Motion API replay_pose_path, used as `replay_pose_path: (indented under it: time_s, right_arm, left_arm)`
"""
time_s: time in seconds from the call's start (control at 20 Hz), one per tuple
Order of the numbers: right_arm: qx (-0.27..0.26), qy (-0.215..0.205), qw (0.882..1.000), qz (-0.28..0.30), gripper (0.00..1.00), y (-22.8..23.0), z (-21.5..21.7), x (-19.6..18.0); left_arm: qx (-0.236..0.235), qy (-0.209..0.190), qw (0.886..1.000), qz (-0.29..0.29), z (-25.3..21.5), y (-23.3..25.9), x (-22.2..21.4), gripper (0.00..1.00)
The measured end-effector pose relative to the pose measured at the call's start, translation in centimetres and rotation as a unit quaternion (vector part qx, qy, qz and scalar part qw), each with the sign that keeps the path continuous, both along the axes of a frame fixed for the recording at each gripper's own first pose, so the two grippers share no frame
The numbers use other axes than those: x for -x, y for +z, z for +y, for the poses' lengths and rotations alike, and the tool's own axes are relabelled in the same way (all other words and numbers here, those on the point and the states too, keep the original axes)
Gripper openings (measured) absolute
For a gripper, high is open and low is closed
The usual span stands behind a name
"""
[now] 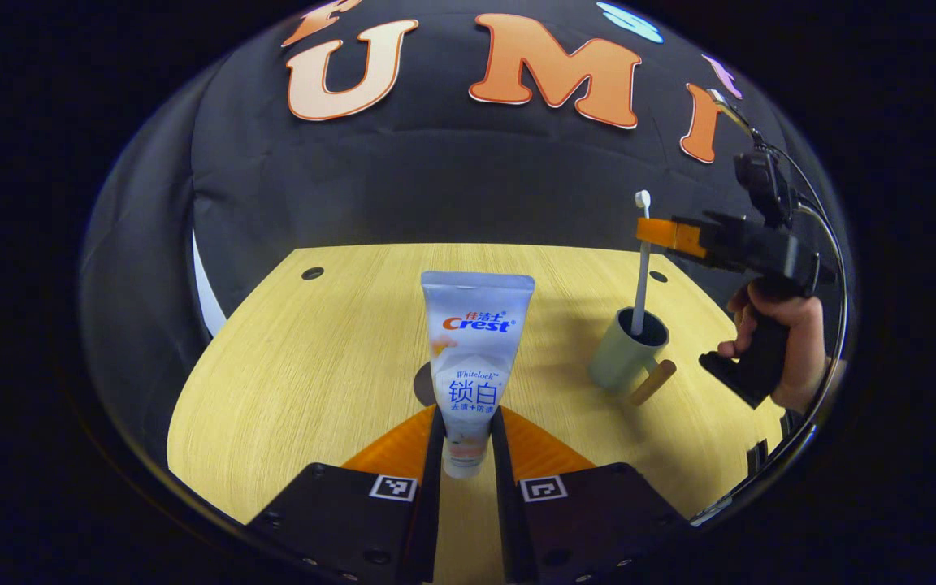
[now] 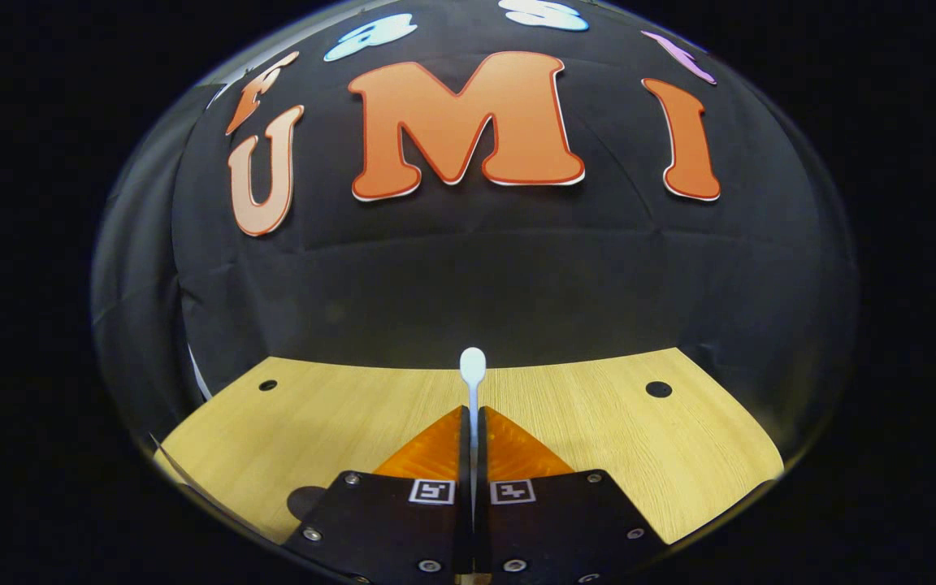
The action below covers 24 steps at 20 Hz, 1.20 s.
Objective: Put the toothbrush and toothpaste on the desktop into the cup, then pick up the cup and place it on the coaster on the desktop.
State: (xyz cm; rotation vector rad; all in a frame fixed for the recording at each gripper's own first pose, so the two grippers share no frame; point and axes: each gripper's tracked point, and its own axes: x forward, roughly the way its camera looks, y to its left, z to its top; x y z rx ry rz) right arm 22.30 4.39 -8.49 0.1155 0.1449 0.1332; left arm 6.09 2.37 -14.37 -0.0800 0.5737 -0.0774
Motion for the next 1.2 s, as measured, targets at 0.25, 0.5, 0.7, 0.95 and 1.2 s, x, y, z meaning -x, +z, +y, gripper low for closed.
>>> replay_pose_path:
  time_s: [0.25, 0.5, 0.7, 0.95, 1.2]
  right_arm:
    - [0.021, -0.006, 1.0, -0.002, 0.02, -2.8, -0.2, -0.7]
    - [0.027, -0.007, 1.0, 0.006, 0.04, -4.5, -0.4, -0.6]
    - [0.028, -0.004, 0.999, 0.02, 0.07, -5.5, -0.8, 0.2]
    - [0.034, 0.011, 0.999, 0.017, 0.33, -5.0, -1.2, 1.4]
    - [0.033, 0.019, 0.999, 0.012, 0.43, -3.3, -2.6, 3.2]
  left_arm:
    - [-0.009, 0.003, 1.0, -0.009, 0.0, 0.4, -0.6, 0.31]
    - [-0.013, 0.004, 1.0, -0.017, -0.5, 0.9, -0.8, 0.31]
    - [-0.009, 0.002, 1.0, -0.025, -1.1, 1.2, -1.2, 0.31]
    - [-0.007, -0.007, 0.998, -0.063, -3.2, 3.6, -2.7, 0.31]
    - [0.0, -0.009, 0.99, -0.139, -5.9, 7.8, -5.6, 0.31]
